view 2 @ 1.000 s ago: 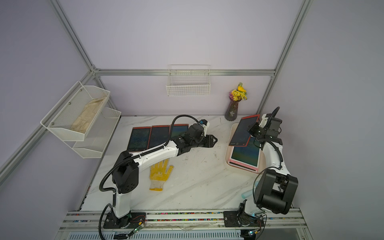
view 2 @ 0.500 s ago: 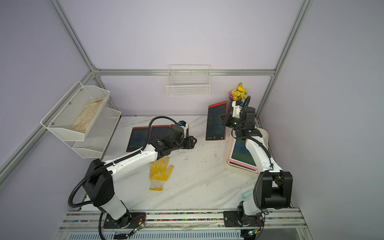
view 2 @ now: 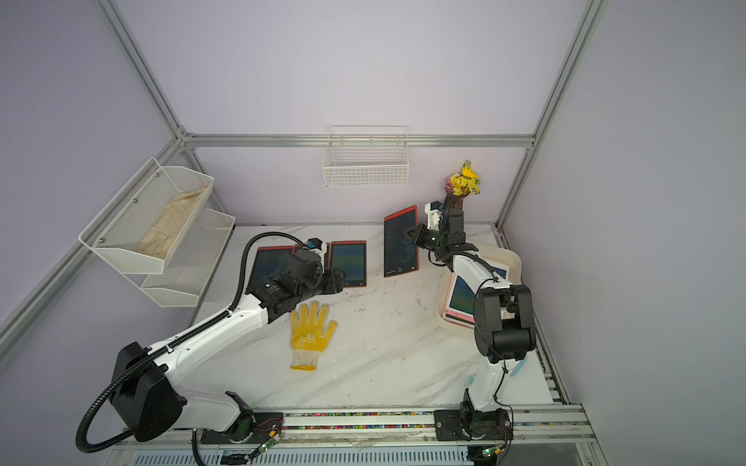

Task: Take out the writing tablet from the storage box
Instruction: Place the writing tablet at the center of the board.

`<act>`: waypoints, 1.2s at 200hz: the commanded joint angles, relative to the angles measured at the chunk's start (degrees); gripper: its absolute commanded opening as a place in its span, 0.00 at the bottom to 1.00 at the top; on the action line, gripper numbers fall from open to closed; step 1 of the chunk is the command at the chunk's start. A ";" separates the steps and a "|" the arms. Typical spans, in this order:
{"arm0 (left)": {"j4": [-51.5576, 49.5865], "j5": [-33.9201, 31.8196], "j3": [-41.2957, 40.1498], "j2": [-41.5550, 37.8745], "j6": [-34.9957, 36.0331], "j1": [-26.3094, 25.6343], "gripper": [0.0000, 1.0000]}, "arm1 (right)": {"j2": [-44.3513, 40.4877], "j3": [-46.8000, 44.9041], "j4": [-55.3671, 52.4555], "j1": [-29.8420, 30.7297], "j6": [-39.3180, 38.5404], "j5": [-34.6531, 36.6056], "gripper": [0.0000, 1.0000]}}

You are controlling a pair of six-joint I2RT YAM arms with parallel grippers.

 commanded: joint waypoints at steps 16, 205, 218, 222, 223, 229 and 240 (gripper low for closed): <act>-0.33 -2.11 -2.04 -2.26 2.53 1.55 0.63 | 8.23 9.95 -3.03 0.40 0.52 -3.91 0.00; -0.68 -0.32 -1.87 -0.87 -1.49 1.87 0.64 | 27.57 21.27 -4.49 0.61 2.89 -10.88 0.00; -0.57 -0.10 -1.79 -0.69 -1.76 1.82 0.64 | 28.06 20.99 -4.25 0.73 3.30 -10.51 0.00; -0.57 -0.09 -1.73 -0.62 -1.76 1.82 0.65 | 28.18 20.85 -4.03 0.72 3.47 -10.50 0.00; -0.58 -0.07 -1.71 -0.61 -1.74 1.82 0.64 | 28.16 20.83 -3.95 0.73 3.50 -10.50 0.00; -0.51 0.01 -1.61 -0.47 -1.77 1.82 0.65 | 28.37 20.74 -3.67 0.76 3.78 -10.65 0.00; -0.49 0.04 -1.46 -0.19 -1.63 1.82 0.65 | 28.52 20.27 -2.80 0.71 4.46 -10.75 0.00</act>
